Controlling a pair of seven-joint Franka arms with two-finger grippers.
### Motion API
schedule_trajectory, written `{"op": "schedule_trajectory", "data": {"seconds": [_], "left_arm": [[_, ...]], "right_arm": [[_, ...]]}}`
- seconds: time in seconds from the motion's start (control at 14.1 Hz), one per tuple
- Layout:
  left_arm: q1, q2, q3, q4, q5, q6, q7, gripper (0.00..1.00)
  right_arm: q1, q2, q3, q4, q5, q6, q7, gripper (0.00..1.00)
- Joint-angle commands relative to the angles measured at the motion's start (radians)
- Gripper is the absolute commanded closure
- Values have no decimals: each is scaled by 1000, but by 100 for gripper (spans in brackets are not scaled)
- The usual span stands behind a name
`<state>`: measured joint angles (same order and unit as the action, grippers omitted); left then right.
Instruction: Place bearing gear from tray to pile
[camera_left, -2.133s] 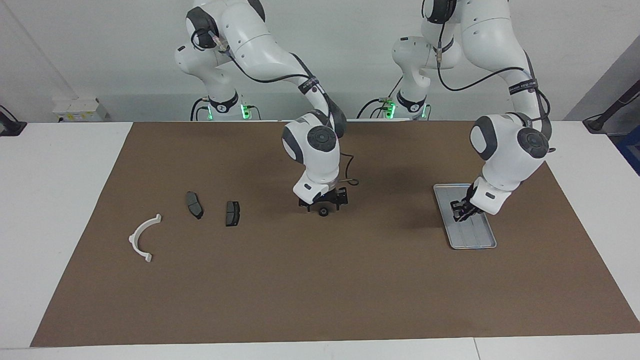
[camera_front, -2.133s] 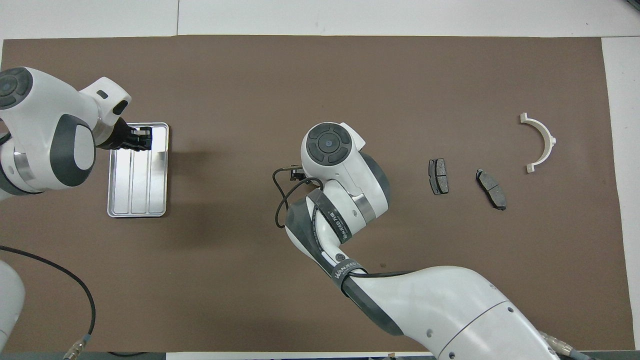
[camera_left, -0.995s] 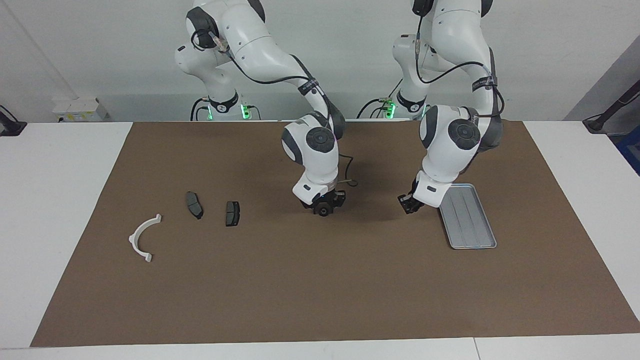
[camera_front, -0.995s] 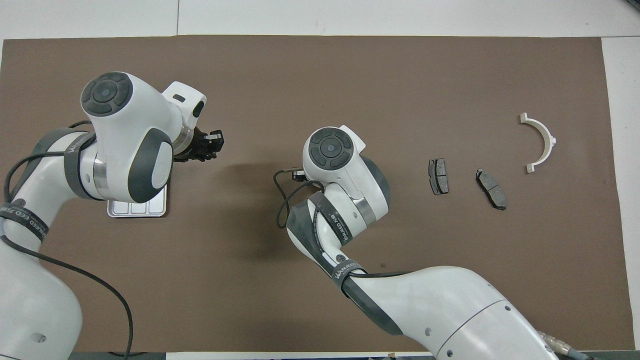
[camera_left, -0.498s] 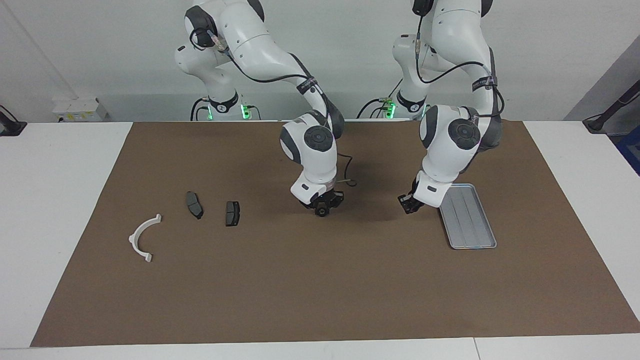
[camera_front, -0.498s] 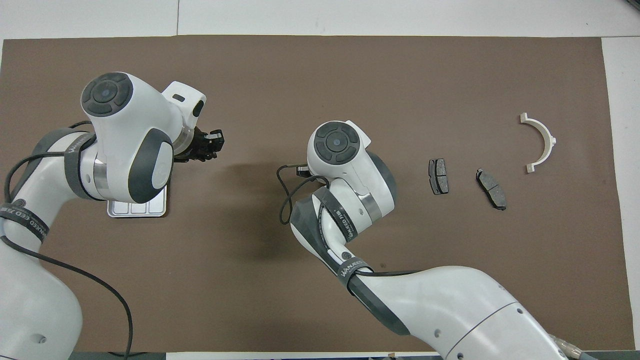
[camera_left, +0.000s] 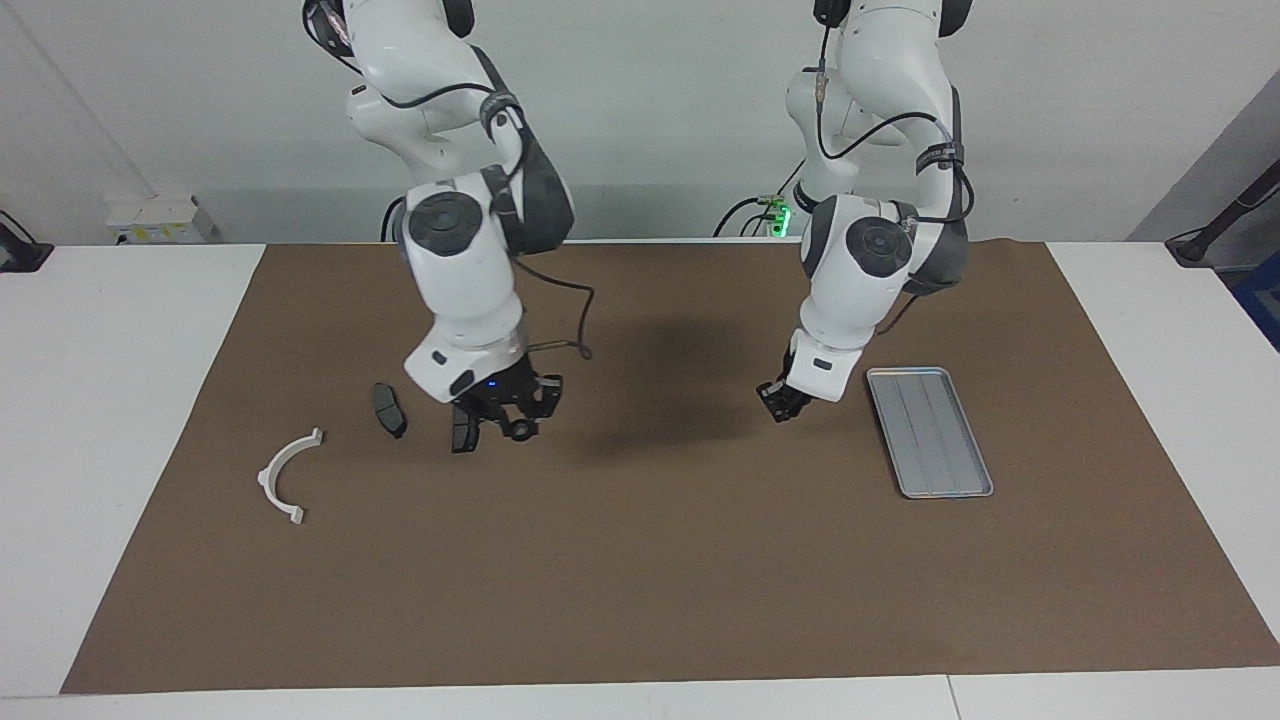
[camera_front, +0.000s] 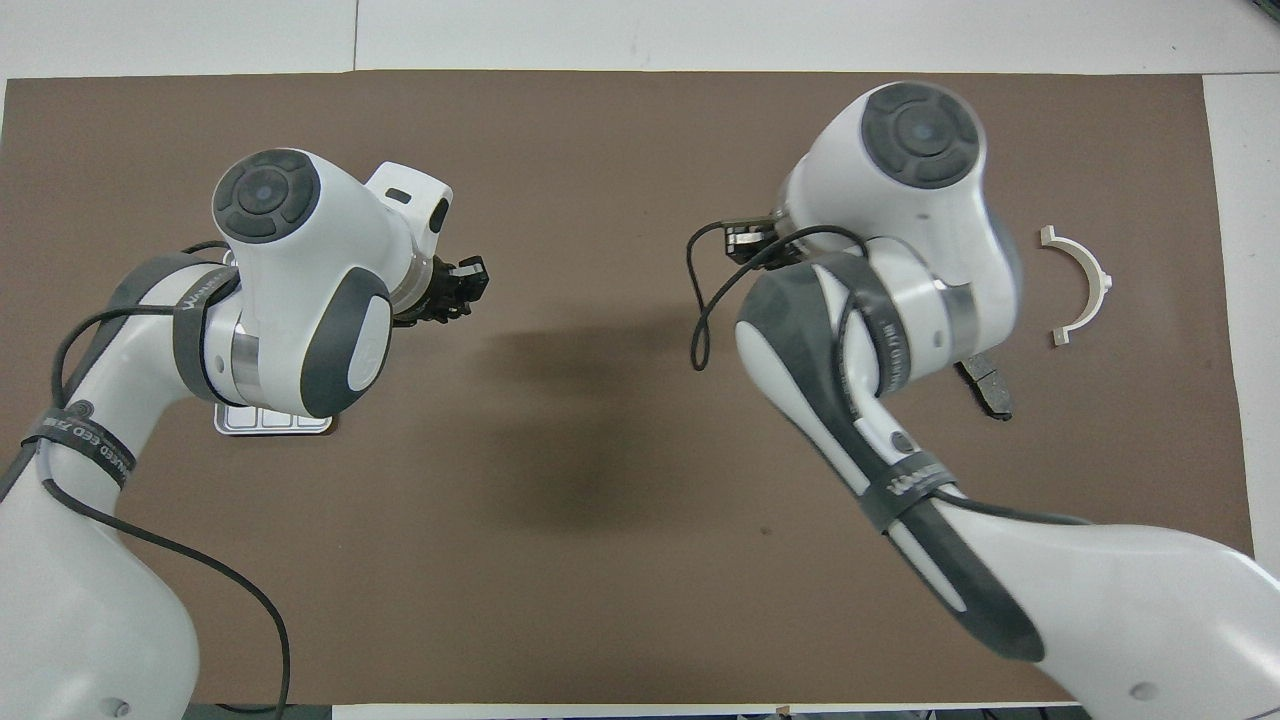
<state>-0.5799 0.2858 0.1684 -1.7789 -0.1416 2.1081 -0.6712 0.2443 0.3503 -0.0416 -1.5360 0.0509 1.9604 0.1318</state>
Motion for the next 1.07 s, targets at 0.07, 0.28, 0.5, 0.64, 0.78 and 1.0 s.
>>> {"op": "schedule_trajectory", "data": {"seconds": [0.07,0.28,0.5,0.64,0.78,1.0], "left_arm": [[-148,87,19,99,-10,-8,-184,93],[-221,215,17,254,-12,-8,-312,93],[-250,242,16,244,-1,27,-317,93],[-258,243,16,205,0,65,-317,93],[-264,248,16,197,-1,66,-318,93],[-288,260,17,181,-3,95,-352,93]], "right_arm": [[-250,-2,17,-7,8,-28,-383,100],[-365,6,15,-65,-35,14,-512,100],[-379,16,15,-140,-36,104,-515,100],[-366,29,15,-161,-36,143,-488,100],[-344,38,17,-173,-36,155,-439,100],[-336,47,17,-208,-36,218,-443,100]]}}
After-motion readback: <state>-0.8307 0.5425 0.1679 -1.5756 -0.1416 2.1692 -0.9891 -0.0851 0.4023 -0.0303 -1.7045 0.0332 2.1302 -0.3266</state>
